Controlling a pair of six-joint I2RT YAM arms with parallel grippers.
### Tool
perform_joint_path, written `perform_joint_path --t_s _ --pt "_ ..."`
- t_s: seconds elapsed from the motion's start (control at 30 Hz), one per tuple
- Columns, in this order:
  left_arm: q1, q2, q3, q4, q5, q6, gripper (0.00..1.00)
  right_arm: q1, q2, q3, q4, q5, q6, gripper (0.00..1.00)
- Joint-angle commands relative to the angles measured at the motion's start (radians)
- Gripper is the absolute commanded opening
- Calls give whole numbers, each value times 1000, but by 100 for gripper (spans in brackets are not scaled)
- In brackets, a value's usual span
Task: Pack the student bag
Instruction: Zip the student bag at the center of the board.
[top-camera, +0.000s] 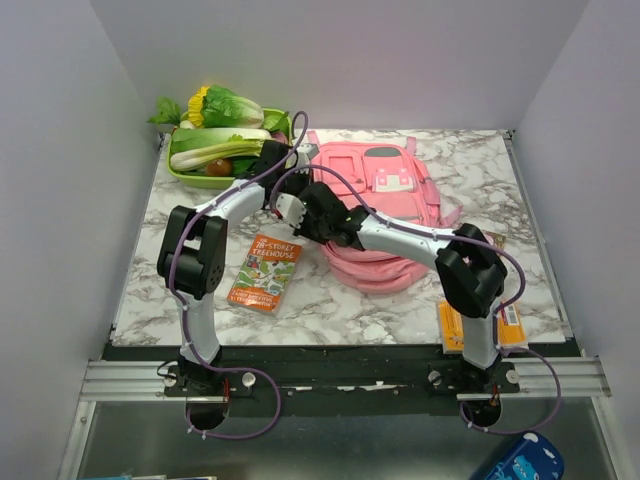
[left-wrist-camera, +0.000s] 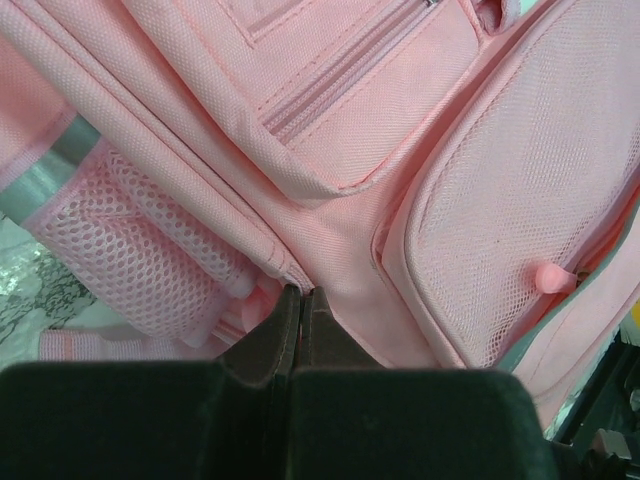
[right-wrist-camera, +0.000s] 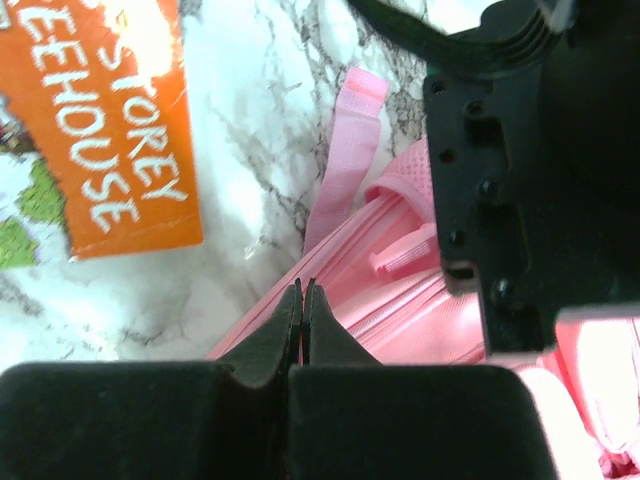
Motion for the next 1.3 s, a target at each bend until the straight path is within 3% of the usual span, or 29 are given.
perform_joint_path --t_s 0.0,0.2,0.6,0.63,0.77,0.8,1.17,1.27 --pt "-6 -29 28 19 18 6 0 -2 -123 -87 42 -123 2 1" --pt "2 0 63 9 -2 4 0 10 -226 -210 100 -217 -18 1" --pt "13 29 105 -11 1 -1 0 13 -332 -350 140 -207 2 1" --pt "13 27 103 -11 3 -4 0 15 -331 -350 142 -182 -1 4" --pt "11 18 94 -5 19 -17 0 13 -328 -383 253 -47 -93 58" --pt "11 15 91 -5 21 -16 0 15 -315 -382 296 -26 -112 61" --pt "13 7 88 -13 24 -10 0 15 -205 -287 275 -87 -230 65" --pt "13 9 91 -16 24 -7 0 13 -173 -241 199 -89 -219 65"
